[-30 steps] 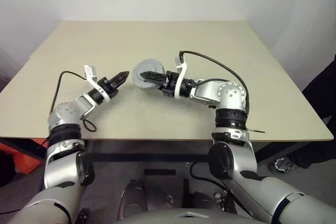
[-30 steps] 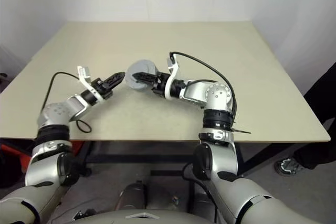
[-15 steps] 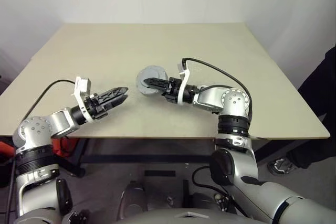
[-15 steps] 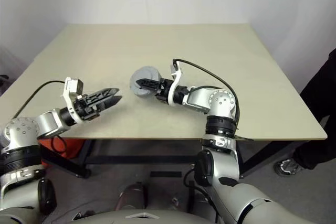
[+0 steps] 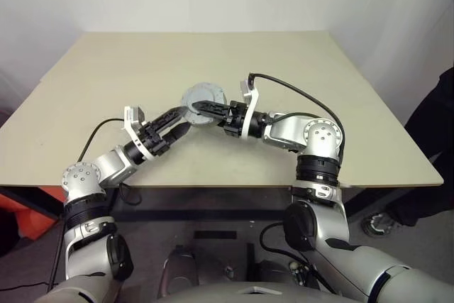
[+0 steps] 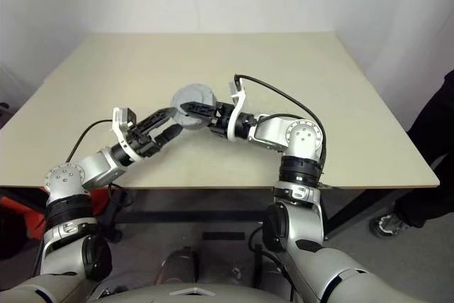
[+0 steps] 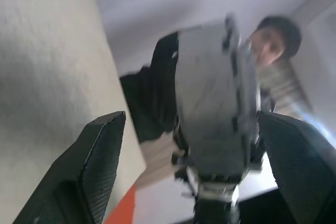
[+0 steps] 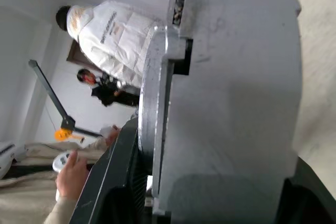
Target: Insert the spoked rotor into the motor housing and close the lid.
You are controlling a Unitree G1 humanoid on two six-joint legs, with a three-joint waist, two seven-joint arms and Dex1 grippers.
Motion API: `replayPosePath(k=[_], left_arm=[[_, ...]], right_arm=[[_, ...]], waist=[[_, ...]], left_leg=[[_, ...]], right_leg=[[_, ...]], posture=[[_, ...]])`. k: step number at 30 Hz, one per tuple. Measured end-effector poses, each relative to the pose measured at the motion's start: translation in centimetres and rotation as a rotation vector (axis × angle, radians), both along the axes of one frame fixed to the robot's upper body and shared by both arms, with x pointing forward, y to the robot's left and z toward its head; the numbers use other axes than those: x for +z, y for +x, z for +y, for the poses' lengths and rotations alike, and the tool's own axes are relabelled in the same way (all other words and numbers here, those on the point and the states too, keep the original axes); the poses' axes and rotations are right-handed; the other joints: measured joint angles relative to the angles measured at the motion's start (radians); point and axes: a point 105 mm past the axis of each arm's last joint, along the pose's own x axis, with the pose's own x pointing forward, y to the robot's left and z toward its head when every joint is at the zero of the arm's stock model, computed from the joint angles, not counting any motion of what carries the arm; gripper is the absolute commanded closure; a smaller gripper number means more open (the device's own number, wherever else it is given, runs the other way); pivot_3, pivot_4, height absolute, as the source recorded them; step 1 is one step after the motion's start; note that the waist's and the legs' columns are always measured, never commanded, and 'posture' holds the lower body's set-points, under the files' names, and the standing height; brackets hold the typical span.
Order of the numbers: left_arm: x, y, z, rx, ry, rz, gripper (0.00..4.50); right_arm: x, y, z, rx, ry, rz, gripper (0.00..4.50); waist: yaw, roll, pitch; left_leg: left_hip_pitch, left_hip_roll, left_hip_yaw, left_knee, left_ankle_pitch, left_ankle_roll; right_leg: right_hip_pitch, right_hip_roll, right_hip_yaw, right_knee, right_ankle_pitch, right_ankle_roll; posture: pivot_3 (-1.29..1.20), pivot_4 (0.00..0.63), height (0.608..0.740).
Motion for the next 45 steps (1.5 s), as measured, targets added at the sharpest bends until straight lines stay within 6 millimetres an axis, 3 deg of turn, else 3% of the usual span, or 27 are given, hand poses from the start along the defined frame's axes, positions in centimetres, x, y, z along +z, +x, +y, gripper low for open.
replayPosePath(k=[10, 14, 17, 24, 27, 31, 35, 41, 43, 45], left_arm=[[0.4, 0.4, -0.7, 0.014, -0.047, -0.004, 0.25], [0.3, 0.4, -1.2, -0.001, -0.042, -0.001, 1.17], [0.5, 0.3, -1.2, -0.007, -0.054, -0.011, 2.17], [0.4, 0.5, -1.1, -0.003, -0.061, -0.007, 2.21], [0.3, 0.7, -1.0, 0.012, -0.047, -0.005, 2.21], [-1.2, 0.9, -0.7, 0.052, 0.012, 0.042, 2.21], [-3.0, 1.3, -0.1, 0.119, 0.081, 0.090, 2.21], [-4.2, 3.0, 2.5, 0.311, 0.177, 0.098, 2.21], [-4.8, 3.8, 4.5, 0.427, 0.192, 0.125, 2.21], [-5.2, 4.8, 7.9, 0.591, 0.221, 0.169, 2.21]], right_arm=[[0.0, -0.3, 0.4, 0.021, -0.008, -0.004, 2.19], [0.0, -0.4, 0.5, 0.028, -0.014, -0.006, 2.19], [-0.2, -0.4, 0.5, 0.027, -0.011, 0.002, 2.19], [-0.1, -0.3, 0.7, 0.018, -0.006, -0.006, 2.19], [-0.5, 0.1, 0.7, -0.010, -0.018, -0.007, 1.48], [-1.7, 1.0, 0.5, -0.077, -0.095, -0.016, 0.17], [-2.9, 2.5, -0.1, -0.190, -0.206, -0.062, 0.17], [-3.4, 3.9, -1.1, -0.279, -0.254, -0.102, 0.17], [-3.8, 4.2, -1.5, -0.299, -0.264, -0.096, 0.17], [-4.0, 4.3, -1.9, -0.312, -0.252, -0.088, 0.17]], waist=[[0.000, 0.000, 0.000], [0.000, 0.000, 0.000], [0.000, 0.000, 0.000], [0.000, 0.000, 0.000], [0.000, 0.000, 0.000], [0.000, 0.000, 0.000], [0.000, 0.000, 0.000], [-0.001, -0.001, 0.000], [-0.003, -0.001, 0.000], [-0.006, -0.001, 0.000]], left_leg=[[0.000, 0.000, 0.000, 0.002, 0.000, 0.000], [0.000, 0.000, 0.000, 0.003, 0.000, 0.000], [0.000, 0.000, -0.001, 0.004, 0.000, 0.000], [0.003, 0.000, -0.001, 0.004, 0.000, 0.000], [0.004, 0.000, -0.001, 0.004, 0.000, 0.000], [0.005, 0.000, -0.001, 0.004, 0.000, 0.000], [0.004, 0.000, -0.001, 0.005, 0.000, 0.000], [0.005, 0.000, -0.001, 0.005, 0.000, 0.000], [0.005, 0.001, -0.001, 0.005, 0.000, 0.000], [0.005, 0.001, -0.001, 0.005, 0.000, 0.000]], right_leg=[[0.002, 0.000, 0.000, 0.000, 0.001, 0.001], [0.002, 0.000, 0.000, 0.000, 0.002, 0.001], [0.002, 0.000, 0.000, 0.000, 0.002, 0.001], [0.006, 0.000, 0.000, 0.000, 0.002, 0.001], [0.007, 0.000, 0.000, 0.000, 0.002, 0.001], [0.007, 0.000, 0.000, 0.000, 0.002, 0.001], [0.007, 0.000, 0.000, 0.000, 0.002, 0.001], [0.007, 0.000, 0.000, 0.000, 0.002, 0.001], [0.007, 0.000, 0.000, 0.000, 0.002, 0.001], [0.007, 0.001, 0.000, 0.000, 0.003, 0.001]], posture=[[0.00, 0.000, 0.740], [0.00, 0.000, 0.740], [0.00, 0.000, 0.740], [0.00, 0.000, 0.740], [0.00, 0.000, 0.740], [0.00, 0.000, 0.740], [0.00, 0.000, 0.740], [0.00, 0.000, 0.740], [0.00, 0.000, 0.740], [0.00, 0.000, 0.740]])
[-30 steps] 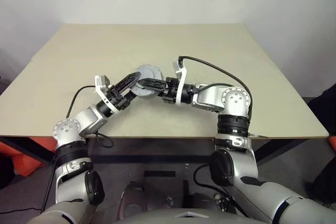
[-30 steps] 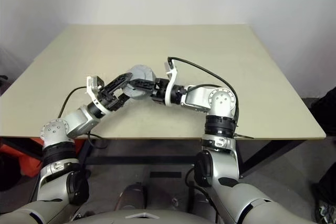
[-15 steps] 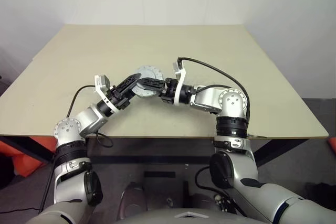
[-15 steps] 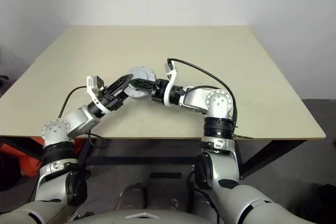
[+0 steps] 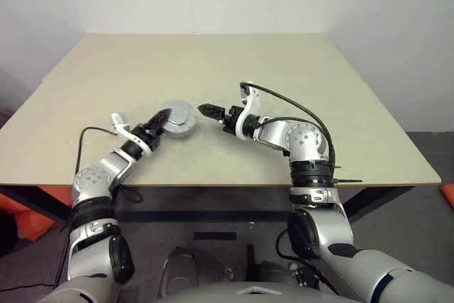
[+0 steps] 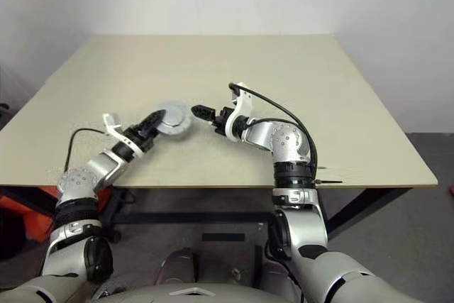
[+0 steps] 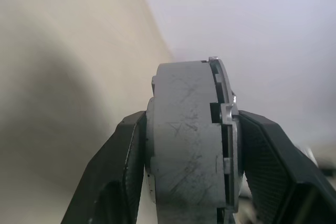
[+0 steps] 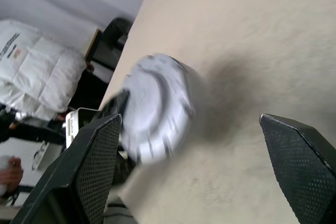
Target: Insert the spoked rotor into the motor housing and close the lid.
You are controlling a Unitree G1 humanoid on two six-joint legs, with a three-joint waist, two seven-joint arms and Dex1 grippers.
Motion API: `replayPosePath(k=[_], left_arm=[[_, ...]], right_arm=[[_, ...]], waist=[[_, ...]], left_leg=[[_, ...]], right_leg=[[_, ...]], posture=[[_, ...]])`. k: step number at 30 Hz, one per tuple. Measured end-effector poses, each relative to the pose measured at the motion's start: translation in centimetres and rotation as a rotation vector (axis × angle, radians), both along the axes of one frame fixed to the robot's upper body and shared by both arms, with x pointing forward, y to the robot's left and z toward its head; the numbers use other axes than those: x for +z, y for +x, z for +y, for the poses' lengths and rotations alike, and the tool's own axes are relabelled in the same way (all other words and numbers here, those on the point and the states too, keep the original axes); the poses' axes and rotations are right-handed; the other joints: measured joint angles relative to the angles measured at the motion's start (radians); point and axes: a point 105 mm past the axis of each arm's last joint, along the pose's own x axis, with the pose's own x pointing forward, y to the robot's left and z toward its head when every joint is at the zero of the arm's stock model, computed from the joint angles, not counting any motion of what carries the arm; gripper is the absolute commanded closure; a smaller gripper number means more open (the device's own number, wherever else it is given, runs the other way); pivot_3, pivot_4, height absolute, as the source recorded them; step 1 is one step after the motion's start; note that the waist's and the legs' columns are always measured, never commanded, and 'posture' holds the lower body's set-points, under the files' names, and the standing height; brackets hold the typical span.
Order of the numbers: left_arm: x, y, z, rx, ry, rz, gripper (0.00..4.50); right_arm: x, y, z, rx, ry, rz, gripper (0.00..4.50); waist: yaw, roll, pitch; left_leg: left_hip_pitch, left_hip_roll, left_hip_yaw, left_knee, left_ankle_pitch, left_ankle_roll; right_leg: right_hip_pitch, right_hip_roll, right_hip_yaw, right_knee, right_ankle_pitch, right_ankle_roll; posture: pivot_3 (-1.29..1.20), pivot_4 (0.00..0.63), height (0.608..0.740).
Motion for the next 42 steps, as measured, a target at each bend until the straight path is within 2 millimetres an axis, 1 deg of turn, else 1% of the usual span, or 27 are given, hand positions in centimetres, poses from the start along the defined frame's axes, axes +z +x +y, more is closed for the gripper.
replayPosePath(k=[1, 2, 3, 4, 6, 8, 10, 11, 14, 15, 16, 19, 22, 24, 26, 27, 29, 30, 32, 33, 35, 36, 39, 40, 42], left_arm=[[-0.1, 0.3, 1.7, 0.079, 0.019, 0.017, 2.21], [-0.2, 0.5, 4.0, 0.174, 0.047, 0.038, 2.21], [-0.1, 0.4, 5.8, 0.246, 0.070, 0.049, 2.21], [-0.1, 0.3, 7.2, 0.309, 0.079, 0.057, 2.21], [-0.4, 0.1, 9.5, 0.417, 0.077, 0.088, 2.21], [-1.3, -0.2, 11.1, 0.494, 0.080, 0.134, 2.21], [-2.1, -0.4, 11.6, 0.520, 0.076, 0.162, 1.49], [-2.2, -0.2, 11.6, 0.524, 0.078, 0.170, 1.25], [-2.0, -0.2, 12.2, 0.539, 0.099, 0.179, 0.23], [-1.9, -0.3, 12.7, 0.546, 0.112, 0.182, 0.04], [-1.7, -0.5, 13.3, 0.557, 0.126, 0.184, 0.04], [0.1, -1.0, 15.5, 0.607, 0.176, 0.155, 0.04], [2.8, -1.6, 18.4, 0.684, 0.236, 0.108, 0.04], [4.7, -2.0, 19.9, 0.730, 0.276, 0.067, 0.04], [6.1, -2.1, 20.6, 0.749, 0.325, 0.034, 0.04], [6.8, -2.1, 20.7, 0.750, 0.352, 0.010, 0.04], [7.7, -1.4, 19.7, 0.690, 0.428, -0.039, 0.04], [8.1, -0.9, 18.9, 0.645, 0.473, -0.067, 0.04], [8.9, 0.1, 15.8, 0.492, 0.587, -0.148, 0.04], [9.1, 0.5, 13.8, 0.397, 0.658, -0.190, 0.04], [8.4, 0.8, 9.9, 0.220, 0.778, -0.244, 0.04], [7.9, 0.8, 8.0, 0.140, 0.832, -0.264, 0.04], [5.9, 0.4, 2.2, -0.092, 0.980, -0.327, 0.04], [5.3, 0.4, 0.4, -0.158, 1.058, -0.350, 0.04], [4.8, 0.4, -1.9, -0.232, 1.168, -0.402, 0.04]], right_arm=[[-0.2, 0.0, -0.1, -0.004, 0.006, 0.006, 0.17], [-0.4, -0.1, -0.3, -0.010, 0.012, 0.014, 0.17], [-0.7, -0.2, -0.4, -0.012, 0.014, 0.023, 0.17], [-1.0, -0.2, -0.5, -0.016, 0.014, 0.030, 0.17], [-1.1, -0.2, -0.6, -0.020, 0.015, 0.032, 0.17], [-1.0, -0.3, -0.4, -0.017, 0.020, 0.032, 0.17], [-1.0, -0.3, -0.2, -0.012, 0.022, 0.034, 0.14], [-1.0, -0.4, -0.1, -0.009, 0.023, 0.034, 0.14], [-1.0, -0.4, 0.1, -0.004, 0.028, 0.036, 0.14], [-1.0, -0.5, 0.2, -0.002, 0.029, 0.037, 0.14], [-1.0, -0.5, 0.1, -0.003, 0.031, 0.039, 0.14], [-1.1, -0.5, -0.1, -0.005, 0.036, 0.047, 0.14], [-1.3, -0.6, -0.1, 0.008, 0.041, 0.069, 0.14], [-1.4, -0.7, 0.0, 0.022, 0.037, 0.075, 0.14], [-1.3, -0.9, 0.3, 0.044, 0.010, 0.043, 0.14], [-1.1, -0.9, 0.4, 0.054, -0.031, -0.005, 0.14], [0.0, -0.8, 0.3, 0.052, -0.139, -0.184, 0.14], [0.7, -0.8, 0.0, 0.043, -0.189, -0.273, 0.14], [1.8, -0.7, -1.2, 0.004, -0.283, -0.432, 0.14], [2.2, -0.7, -2.2, -0.013, -0.331, -0.495, 0.14], [2.6, -0.6, -4.4, -0.047, -0.429, -0.581, 0.14], [2.5, -0.6, -5.8, -0.063, -0.489, -0.609, 0.14], [1.4, -0.5, -10.6, -0.092, -0.691, -0.633, 0.14], [1.2, -0.5, -12.0, -0.090, -0.748, -0.641, 0.14], [0.8, -0.3, -14.0, -0.089, -0.823, -0.644, 0.14]], waist=[[-0.001, -0.001, 0.000], [-0.002, -0.001, -0.001], [-0.004, -0.002, -0.001], [-0.002, -0.002, -0.001], [0.005, -0.002, -0.001], [0.008, -0.003, -0.001], [0.009, -0.004, -0.001], [0.010, -0.005, -0.002], [0.005, -0.006, -0.002], [0.004, -0.006, -0.002], [0.002, -0.006, -0.002], [0.001, -0.006, -0.002], [0.002, -0.006, -0.002], [0.002, -0.006, -0.002], [0.005, -0.005, -0.002], [0.008, -0.005, -0.002], [0.014, -0.005, -0.002], [0.016, -0.006, -0.002], [0.020, -0.007, -0.002], [0.022, -0.007, -0.002], [0.020, -0.007, -0.003], [0.020, -0.007, -0.003], [0.018, -0.007, -0.002], [0.015, -0.007, -0.002], [0.006, -0.007, -0.002]], left_leg=[[0.000, 0.000, 0.000, 0.000, 0.000, 0.000], [0.000, 0.001, -0.001, 0.000, 0.000, 0.000], [0.000, 0.001, -0.001, 0.000, 0.000, 0.001], [0.000, 0.001, -0.001, 0.000, -0.001, 0.001], [0.000, 0.001, -0.001, 0.000, -0.001, 0.002], [0.000, 0.001, -0.001, 0.000, -0.001, 0.002], [0.000, 0.001, -0.001, 0.001, -0.001, 0.001], [0.001, 0.001, -0.001, 0.001, -0.001, 0.001], [0.002, 0.001, -0.001, 0.002, 0.000, 0.000], [0.003, 0.001, -0.001, 0.002, 0.000, 0.000], [0.003, 0.002, -0.001, 0.002, 0.000, 0.000], [0.003, 0.002, -0.001, 0.002, 0.000, -0.001], [0.003, 0.002, -0.001, 0.002, 0.000, -0.001], [0.003, 0.001, -0.001, 0.002, 0.000, -0.001], [0.003, 0.001, -0.001, 0.002, 0.000, -0.001], [0.003, 0.001, -0.001, 0.002, 0.000, -0.001], [0.003, 0.000, -0.001, 0.002, 0.000, -0.001], [0.002, 0.000, -0.001, 0.002, 0.000, -0.001], [0.002, -0.001, -0.001, 0.002, 0.000, -0.001], [0.002, -0.004, -0.001, 0.003, 0.000, 0.000], [0.002, -0.007, 0.000, 0.004, 0.000, 0.000], [0.003, -0.007, 0.000, 0.004, 0.000, 0.000], [0.003, -0.007, 0.000, 0.006, 0.000, 0.000], [0.003, -0.007, 0.000, 0.006, 0.000, 0.000], [0.004, -0.006, 0.000, 0.006, 0.000, 0.000]], right_leg=[[0.000, 0.001, 0.000, 0.000, 0.000, 0.000], [0.000, 0.002, 0.000, 0.000, 0.000, 0.000], [0.000, 0.002, 0.000, -0.001, 0.000, 0.000], [0.000, 0.002, 0.000, -0.001, 0.000, 0.000], [0.000, 0.002, 0.000, -0.001, 0.000, 0.000], [0.001, 0.002, 0.000, -0.001, 0.000, 0.000], [0.001, 0.001, 0.000, -0.001, 0.000, 0.000], [0.002, 0.000, -0.001, 0.000, 0.000, 0.000], [0.003, 0.000, 0.000, 0.000, 0.001, 0.000], [0.003, 0.000, 0.000, 0.000, 0.001, 0.000], [0.003, 0.000, 0.000, 0.000, 0.002, -0.001], [0.003, 0.000, 0.000, 0.000, 0.002, -0.001], [0.003, 0.000, 0.000, 0.000, 0.002, -0.001], [0.003, 0.000, 0.000, 0.000, 0.002, -0.001], [0.003, 0.000, 0.000, 0.000, 0.002, -0.001], [0.003, -0.001, 0.000, 0.000, 0.002, -0.001], [0.004, -0.004, -0.001, 0.000, 0.002, -0.001], [0.004, -0.005, -0.001, 0.000, 0.003, 0.000], [0.005, -0.009, -0.001, -0.001, 0.004, 0.003], [0.006, -0.011, 0.000, -0.001, 0.004, 0.004], [0.006, -0.013, 0.001, -0.001, 0.004, 0.004], [0.007, -0.014, 0.001, -0.001, 0.004, 0.004], [0.007, -0.013, 0.001, 0.000, 0.004, 0.002], [0.007, -0.011, 0.001, 0.000, 0.004, 0.002], [0.007, -0.009, 0.001, 0.000, 0.003, 0.002]], posture=[[0.00, 0.000, 0.740], [0.00, 0.000, 0.740], [0.00, 0.000, 0.740], [0.00, 0.000, 0.740], [0.00, 0.000, 0.740], [0.00, 0.000, 0.740], [0.00, 0.000, 0.740], [0.00, 0.000, 0.740], [0.00, 0.000, 0.740], [0.00, 0.000, 0.740], [0.00, 0.000, 0.740], [0.00, 0.000, 0.740], [0.00, 0.000, 0.740], [0.00, 0.000, 0.740], [0.00, 0.000, 0.740], [0.00, 0.000, 0.740], [0.00, 0.000, 0.740], [0.00, 0.000, 0.740], [0.00, 0.000, 0.740], [0.00, 0.000, 0.740], [0.00, 0.000, 0.740], [0.00, 0.000, 0.740], [0.00, 0.000, 0.740], [0.00, 0.000, 0.740], [0.00, 0.000, 0.740]])
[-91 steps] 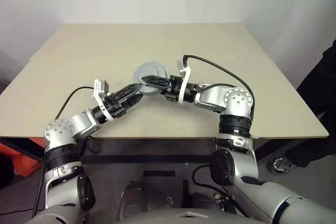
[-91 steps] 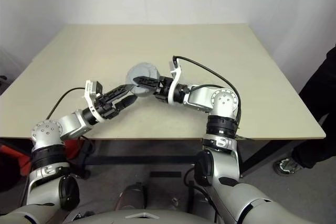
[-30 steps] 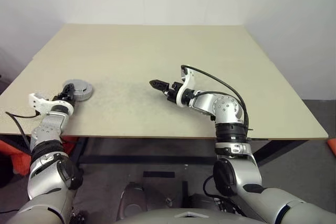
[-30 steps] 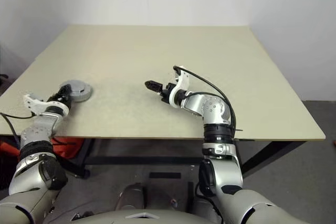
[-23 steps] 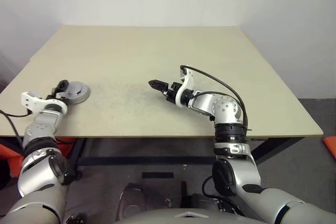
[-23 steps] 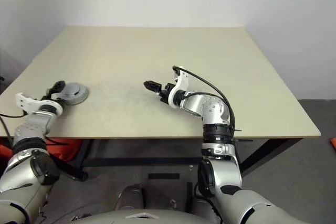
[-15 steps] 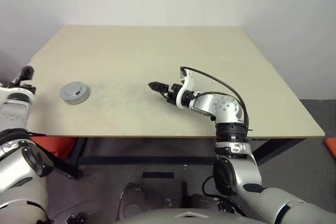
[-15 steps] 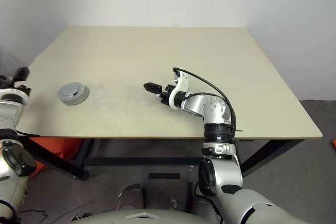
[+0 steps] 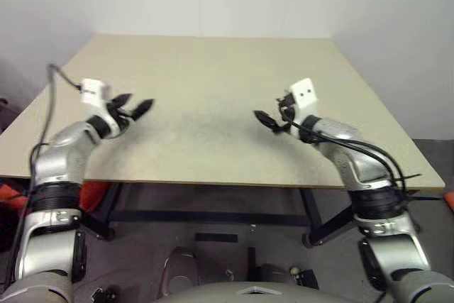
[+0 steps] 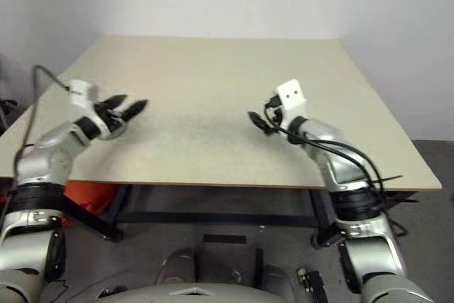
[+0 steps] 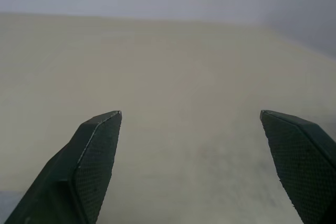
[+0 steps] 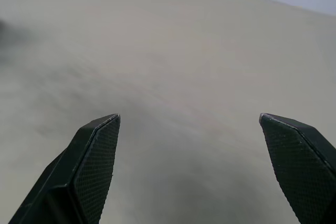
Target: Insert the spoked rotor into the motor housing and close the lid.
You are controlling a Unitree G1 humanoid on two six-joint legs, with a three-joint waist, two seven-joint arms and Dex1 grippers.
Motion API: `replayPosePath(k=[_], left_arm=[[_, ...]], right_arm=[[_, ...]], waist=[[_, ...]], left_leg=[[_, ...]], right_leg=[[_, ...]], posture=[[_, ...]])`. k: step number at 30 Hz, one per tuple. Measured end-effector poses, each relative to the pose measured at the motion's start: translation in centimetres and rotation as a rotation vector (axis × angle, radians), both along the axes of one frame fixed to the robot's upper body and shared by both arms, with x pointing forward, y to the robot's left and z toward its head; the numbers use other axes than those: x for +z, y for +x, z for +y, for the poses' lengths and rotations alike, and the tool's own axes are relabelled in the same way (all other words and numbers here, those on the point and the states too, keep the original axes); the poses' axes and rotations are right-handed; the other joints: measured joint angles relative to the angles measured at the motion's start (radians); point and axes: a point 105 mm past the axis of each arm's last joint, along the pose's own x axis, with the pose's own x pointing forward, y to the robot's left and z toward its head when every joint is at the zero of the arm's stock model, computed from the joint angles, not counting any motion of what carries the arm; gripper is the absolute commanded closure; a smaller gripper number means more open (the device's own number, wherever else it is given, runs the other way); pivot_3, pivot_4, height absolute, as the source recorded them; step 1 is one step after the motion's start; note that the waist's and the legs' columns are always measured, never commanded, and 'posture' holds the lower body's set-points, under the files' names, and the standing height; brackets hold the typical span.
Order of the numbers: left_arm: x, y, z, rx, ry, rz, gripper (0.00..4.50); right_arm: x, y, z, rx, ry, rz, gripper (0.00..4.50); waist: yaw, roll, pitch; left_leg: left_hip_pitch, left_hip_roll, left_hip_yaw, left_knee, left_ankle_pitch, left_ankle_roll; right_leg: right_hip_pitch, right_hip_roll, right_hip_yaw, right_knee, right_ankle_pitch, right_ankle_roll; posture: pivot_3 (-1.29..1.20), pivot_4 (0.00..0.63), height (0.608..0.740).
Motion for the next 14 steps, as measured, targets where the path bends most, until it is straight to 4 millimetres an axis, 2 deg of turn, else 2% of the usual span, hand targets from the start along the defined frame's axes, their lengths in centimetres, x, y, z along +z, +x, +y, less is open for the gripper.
replayPosePath(k=[3, 7, 10, 14], left_arm=[[-0.8, 0.0, -2.4, -0.066, 0.054, -0.024, 0.04], [-1.9, 0.1, -4.3, -0.104, 0.055, -0.025, 0.04], [-2.7, -0.1, -5.2, -0.119, 0.044, -0.010, 0.04], [-3.4, 0.0, -5.1, -0.113, 0.054, -0.001, 0.04]], right_arm=[[-1.0, 0.3, -2.2, -0.037, -0.037, 0.023, 0.14], [-2.5, 0.8, -3.7, -0.089, -0.067, 0.050, 0.14], [-2.8, 0.9, -3.7, -0.099, -0.061, 0.051, 0.14], [-2.5, 1.1, -4.4, -0.123, -0.050, 0.039, 0.14]], waist=[[-0.016, 0.001, 0.000], [-0.027, 0.002, 0.000], [-0.026, 0.002, 0.000], [-0.025, 0.002, 0.000]], left_leg=[[0.000, 0.000, 0.001, 0.000, 0.000, 0.000], [0.000, -0.001, 0.001, 0.002, 0.000, 0.002], [-0.002, -0.001, 0.001, 0.003, 0.000, 0.005], [-0.002, -0.001, 0.001, 0.003, -0.001, 0.007]], right_leg=[[0.000, 0.001, 0.001, 0.000, 0.000, 0.000], [-0.001, 0.001, 0.001, 0.000, 0.003, -0.006], [-0.003, 0.001, 0.001, 0.000, 0.003, -0.006], [-0.003, 0.001, 0.001, 0.000, 0.003, -0.007]], posture=[[0.00, 0.000, 0.740], [0.00, 0.000, 0.740], [0.00, 0.000, 0.740], [0.00, 0.000, 0.740]])
